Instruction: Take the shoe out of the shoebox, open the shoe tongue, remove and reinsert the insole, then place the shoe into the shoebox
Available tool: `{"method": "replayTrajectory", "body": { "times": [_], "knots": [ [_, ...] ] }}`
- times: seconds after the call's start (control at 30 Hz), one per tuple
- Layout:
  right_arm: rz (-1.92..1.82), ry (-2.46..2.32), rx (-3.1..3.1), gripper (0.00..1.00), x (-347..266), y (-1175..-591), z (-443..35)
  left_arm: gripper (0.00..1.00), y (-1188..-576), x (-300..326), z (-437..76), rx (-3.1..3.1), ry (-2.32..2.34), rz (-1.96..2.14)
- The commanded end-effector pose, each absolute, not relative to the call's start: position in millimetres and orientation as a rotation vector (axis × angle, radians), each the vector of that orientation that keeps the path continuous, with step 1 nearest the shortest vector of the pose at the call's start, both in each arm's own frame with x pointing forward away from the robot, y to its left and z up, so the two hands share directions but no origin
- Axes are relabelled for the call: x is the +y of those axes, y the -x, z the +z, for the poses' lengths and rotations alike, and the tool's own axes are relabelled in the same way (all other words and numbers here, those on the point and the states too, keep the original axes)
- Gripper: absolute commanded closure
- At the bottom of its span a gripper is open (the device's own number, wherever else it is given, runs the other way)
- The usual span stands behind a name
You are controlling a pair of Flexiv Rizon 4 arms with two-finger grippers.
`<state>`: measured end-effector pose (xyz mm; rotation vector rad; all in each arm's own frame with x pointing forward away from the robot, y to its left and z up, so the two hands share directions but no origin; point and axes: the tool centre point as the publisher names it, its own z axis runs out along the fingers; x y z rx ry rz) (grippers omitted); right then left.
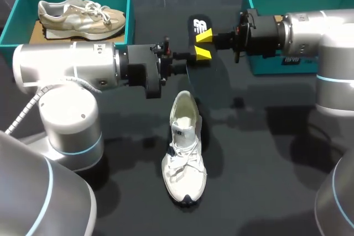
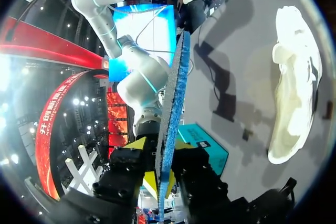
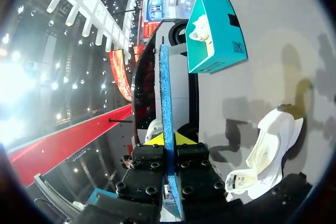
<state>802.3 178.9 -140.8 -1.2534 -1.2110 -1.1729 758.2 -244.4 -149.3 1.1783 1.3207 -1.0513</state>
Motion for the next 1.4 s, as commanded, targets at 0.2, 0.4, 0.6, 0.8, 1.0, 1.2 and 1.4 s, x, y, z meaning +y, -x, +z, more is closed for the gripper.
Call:
{"method": "replayTrajectory", "body": {
  "times": [0.2,0.4,0.6,0.8,1.0,1.2,1.4],
  "knots": [
    [-1.166,1.256,-1.211,1.00,179.6,-803.0,-140.7,0.78,-764.3,-251.5,-154.2,1.337,-1.172,-1.036],
    [-1.159,1.256,-1.209,1.00,179.2,-804.1,-141.0,0.84,-766.3,-250.4,-155.1,1.341,-1.168,-1.030],
    [-1.157,1.254,-1.206,1.00,179.3,-805.2,-141.6,1.00,-767.1,-250.9,-155.7,1.343,-1.166,-1.026],
    [-1.168,1.255,-1.199,0.45,177.2,-802.5,-141.9,1.00,-764.1,-245.7,-153.5,1.337,-1.165,-1.024],
    [-1.204,1.231,-1.201,0.00,168.5,-795.4,-139.8,1.00,-760.6,-225.2,-147.0,1.336,-1.166,-0.987],
    [-1.233,1.194,-1.199,0.00,156.6,-784.2,-140.6,1.00,-757.4,-200.7,-141.8,1.360,-1.168,-0.977],
    [-1.253,1.165,-1.231,0.00,144.4,-775.9,-138.8,1.00,-757.1,-180.5,-140.4,1.403,-1.151,-0.980]
  ]
}}
